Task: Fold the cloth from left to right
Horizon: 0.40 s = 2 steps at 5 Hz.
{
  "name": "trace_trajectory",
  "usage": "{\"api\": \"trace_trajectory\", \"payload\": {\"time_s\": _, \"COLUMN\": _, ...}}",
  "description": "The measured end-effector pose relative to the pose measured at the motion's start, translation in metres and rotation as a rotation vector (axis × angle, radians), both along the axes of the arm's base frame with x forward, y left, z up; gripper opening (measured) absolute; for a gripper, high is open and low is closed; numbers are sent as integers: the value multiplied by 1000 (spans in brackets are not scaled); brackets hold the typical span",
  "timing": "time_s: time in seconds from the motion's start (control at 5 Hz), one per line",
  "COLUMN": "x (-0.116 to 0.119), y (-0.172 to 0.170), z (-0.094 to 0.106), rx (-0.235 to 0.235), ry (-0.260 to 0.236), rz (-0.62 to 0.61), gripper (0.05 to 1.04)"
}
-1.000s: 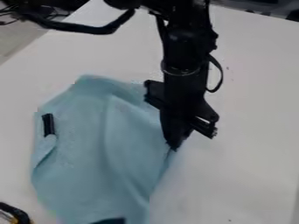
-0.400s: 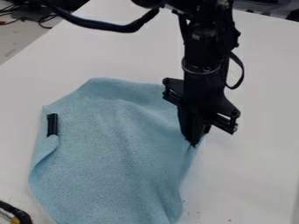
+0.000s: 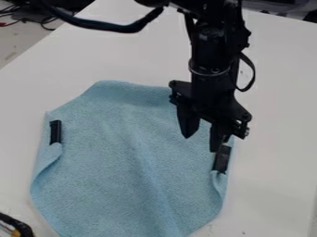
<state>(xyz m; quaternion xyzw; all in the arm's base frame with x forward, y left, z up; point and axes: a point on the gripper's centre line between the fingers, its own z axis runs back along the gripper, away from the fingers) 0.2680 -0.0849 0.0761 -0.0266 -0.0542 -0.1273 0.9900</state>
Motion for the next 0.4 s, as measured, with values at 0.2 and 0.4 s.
{"api": "trace_trajectory", "payload": {"time_s": 0.2, "x": -1, "y": 3, "z": 3, "rx": 14, "ry": -1, "rz": 4, "gripper": 999}}
{"api": "trace_trajectory", "payload": {"time_s": 0.4, "x": -1, "y": 2, "z": 9, "rx": -27, "ry": -37, "rz": -1, "gripper": 1003}}
